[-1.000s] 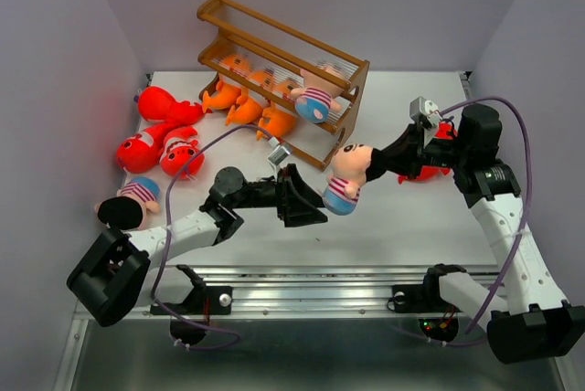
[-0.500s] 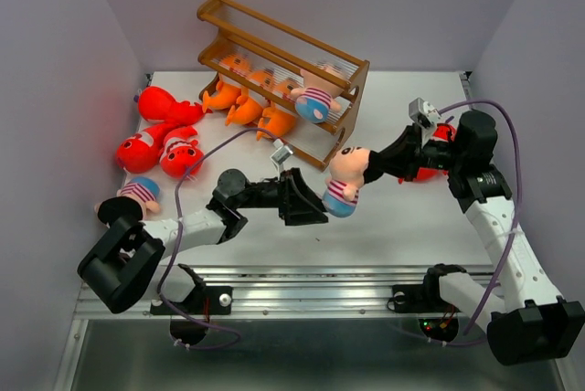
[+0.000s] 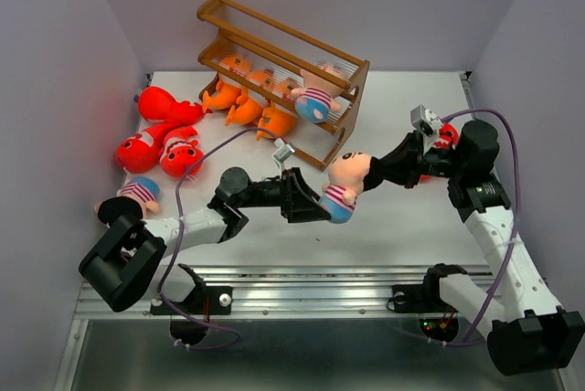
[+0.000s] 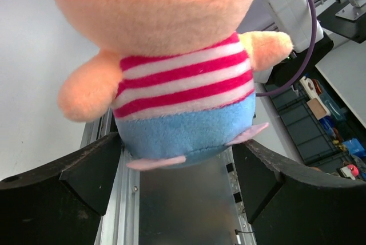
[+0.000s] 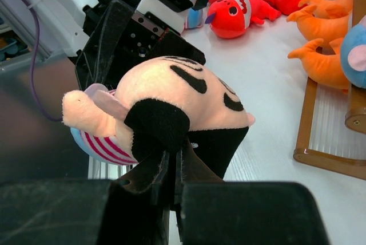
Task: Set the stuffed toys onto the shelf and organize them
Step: Pass the stuffed toy from the right arm to the left, then pass the stuffed toy from the left arm to the right
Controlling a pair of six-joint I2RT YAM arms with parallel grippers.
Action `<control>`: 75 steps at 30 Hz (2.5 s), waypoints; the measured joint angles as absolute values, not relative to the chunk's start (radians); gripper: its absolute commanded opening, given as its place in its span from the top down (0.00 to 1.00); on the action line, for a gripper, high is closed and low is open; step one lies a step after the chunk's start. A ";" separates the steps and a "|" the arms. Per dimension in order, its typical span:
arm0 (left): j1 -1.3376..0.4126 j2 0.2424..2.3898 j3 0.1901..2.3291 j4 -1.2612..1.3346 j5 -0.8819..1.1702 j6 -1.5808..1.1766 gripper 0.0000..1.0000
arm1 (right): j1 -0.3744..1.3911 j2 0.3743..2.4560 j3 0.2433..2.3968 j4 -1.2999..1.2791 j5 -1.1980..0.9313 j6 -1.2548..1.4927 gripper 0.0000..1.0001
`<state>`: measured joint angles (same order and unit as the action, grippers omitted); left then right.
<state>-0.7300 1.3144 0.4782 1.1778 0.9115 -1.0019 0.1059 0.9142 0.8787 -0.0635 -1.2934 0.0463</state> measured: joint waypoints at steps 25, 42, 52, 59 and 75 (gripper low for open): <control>-0.718 1.184 0.699 0.466 0.720 -0.510 1.00 | 0.106 0.874 0.883 -0.376 -1.111 -0.291 0.00; -0.712 0.983 0.728 -0.046 0.170 0.051 1.00 | 0.106 0.963 0.926 -0.567 -0.934 -0.430 0.00; -0.694 0.934 0.728 -0.065 0.039 0.171 1.00 | 0.106 0.960 0.859 -0.553 -0.913 -0.454 0.00; -0.593 0.928 0.728 -0.077 0.099 0.206 1.00 | 0.106 0.935 0.793 -0.538 -0.914 -0.467 0.00; -0.796 0.948 0.672 0.040 0.401 0.105 1.00 | 0.144 1.280 1.177 -0.585 -0.995 -0.245 0.00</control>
<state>-0.7956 0.9478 0.6716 0.0399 0.4007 0.1047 0.1440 1.2804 1.1770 -0.5854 -0.9951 -0.2451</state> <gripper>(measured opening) 0.077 0.998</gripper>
